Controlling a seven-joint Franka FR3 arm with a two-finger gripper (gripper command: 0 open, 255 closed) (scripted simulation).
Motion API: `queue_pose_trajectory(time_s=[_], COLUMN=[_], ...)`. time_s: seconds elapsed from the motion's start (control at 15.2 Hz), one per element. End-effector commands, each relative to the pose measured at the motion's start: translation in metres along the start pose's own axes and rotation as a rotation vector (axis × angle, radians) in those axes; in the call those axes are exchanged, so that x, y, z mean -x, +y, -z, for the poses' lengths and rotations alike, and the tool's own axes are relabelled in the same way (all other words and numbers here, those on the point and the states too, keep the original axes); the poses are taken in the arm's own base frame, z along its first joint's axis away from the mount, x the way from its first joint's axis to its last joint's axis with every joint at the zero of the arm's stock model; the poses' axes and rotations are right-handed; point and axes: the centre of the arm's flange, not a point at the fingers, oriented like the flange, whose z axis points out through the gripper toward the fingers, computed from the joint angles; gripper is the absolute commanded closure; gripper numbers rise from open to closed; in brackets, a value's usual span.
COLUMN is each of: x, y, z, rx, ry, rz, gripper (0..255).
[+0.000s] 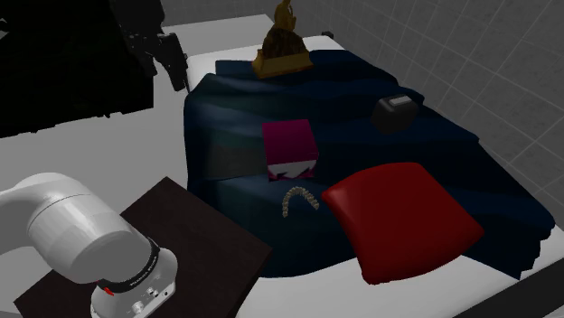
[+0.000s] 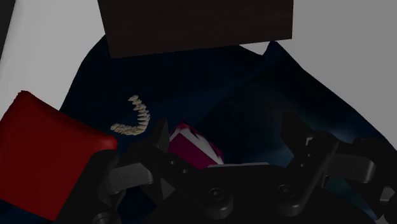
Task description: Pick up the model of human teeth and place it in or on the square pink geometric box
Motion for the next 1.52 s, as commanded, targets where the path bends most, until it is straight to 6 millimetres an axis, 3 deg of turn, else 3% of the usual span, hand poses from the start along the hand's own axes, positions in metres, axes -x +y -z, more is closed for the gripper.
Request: queue_pose_trajectory(time_s=[0.0,1.45], x=[0.000,-0.089], y=[0.000,0.155], z=[0.000,-0.239], rx=[0.000,-0.125], ry=[0.000,0.047], rz=[0.000,0.094], gripper=[0,0])
